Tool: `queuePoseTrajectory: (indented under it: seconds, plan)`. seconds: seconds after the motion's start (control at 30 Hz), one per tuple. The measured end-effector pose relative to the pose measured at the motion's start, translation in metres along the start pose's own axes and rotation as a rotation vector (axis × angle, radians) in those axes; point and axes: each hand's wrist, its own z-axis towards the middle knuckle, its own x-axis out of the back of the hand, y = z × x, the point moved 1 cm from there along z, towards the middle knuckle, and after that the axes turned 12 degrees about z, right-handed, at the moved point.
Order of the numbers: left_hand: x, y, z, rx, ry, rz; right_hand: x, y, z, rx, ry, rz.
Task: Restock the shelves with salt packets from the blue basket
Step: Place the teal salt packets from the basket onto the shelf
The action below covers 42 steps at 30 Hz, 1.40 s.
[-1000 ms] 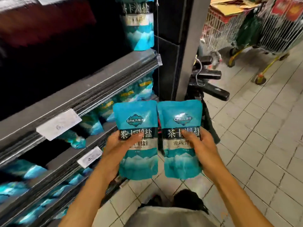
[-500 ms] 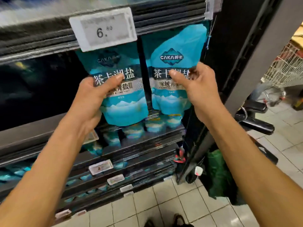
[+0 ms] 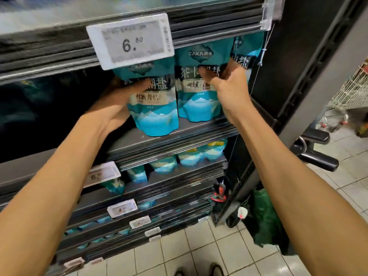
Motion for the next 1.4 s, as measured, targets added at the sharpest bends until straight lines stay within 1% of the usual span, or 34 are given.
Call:
queuePoseTrajectory:
  seconds: [0.07, 0.2, 0.3, 0.33, 0.43, 0.47, 0.53, 0.6, 0.7, 0.8, 0.87, 1.03, 1.1, 1.2, 1.3, 1.4]
  plan:
    - [-0.001, -0.003, 0.005, -0.017, -0.012, -0.003, -0.003, 0.004, 0.0, -0.013, -0.02, -0.01]
    - [-0.019, -0.008, 0.015, -0.134, 0.043, 0.084, -0.013, 0.007, 0.0, -0.035, -0.063, -0.119]
    - [-0.024, -0.009, 0.018, -0.145, 0.06, 0.12, -0.009, 0.006, -0.007, -0.008, -0.014, -0.363]
    - [-0.024, -0.009, 0.018, -0.152, 0.07, 0.134, -0.005, 0.006, -0.012, 0.048, 0.012, -0.436]
    - [-0.026, -0.011, 0.017, -0.176, 0.095, 0.152, 0.003, 0.002, -0.042, 0.343, 0.064, -0.55]
    - [-0.027, -0.012, 0.017, -0.18, 0.098, 0.148, 0.006, 0.003, -0.049, 0.415, 0.084, -0.588]
    - [-0.027, -0.012, 0.018, -0.178, 0.108, 0.129, 0.011, 0.007, -0.058, 0.466, 0.124, -0.667]
    - [-0.026, -0.012, 0.021, -0.17, 0.115, 0.122, 0.017, 0.01, -0.06, 0.447, 0.142, -0.707]
    - [-0.026, -0.012, 0.025, -0.184, 0.133, 0.137, 0.017, 0.014, -0.061, 0.407, 0.127, -0.7]
    - [-0.032, -0.015, 0.027, -0.198, 0.183, 0.124, 0.01, 0.021, -0.06, 0.315, 0.053, -0.695]
    - [-0.039, -0.017, 0.026, -0.218, 0.203, 0.121, 0.004, 0.026, -0.061, 0.304, 0.02, -0.682]
    - [-0.058, -0.021, 0.023, -0.238, 0.275, 0.141, 0.003, 0.028, -0.059, 0.301, 0.06, -0.598]
    - [-0.065, -0.022, 0.023, -0.247, 0.278, 0.173, 0.006, 0.028, -0.059, 0.302, 0.065, -0.575]
    - [-0.069, -0.023, 0.021, -0.243, 0.257, 0.153, 0.008, 0.027, -0.06, 0.325, 0.069, -0.57]
    - [-0.066, -0.019, 0.016, -0.23, 0.202, 0.159, 0.01, 0.029, -0.062, 0.343, 0.08, -0.547]
    - [-0.061, -0.018, 0.011, -0.238, 0.199, 0.148, 0.014, 0.031, -0.067, 0.371, 0.091, -0.538]
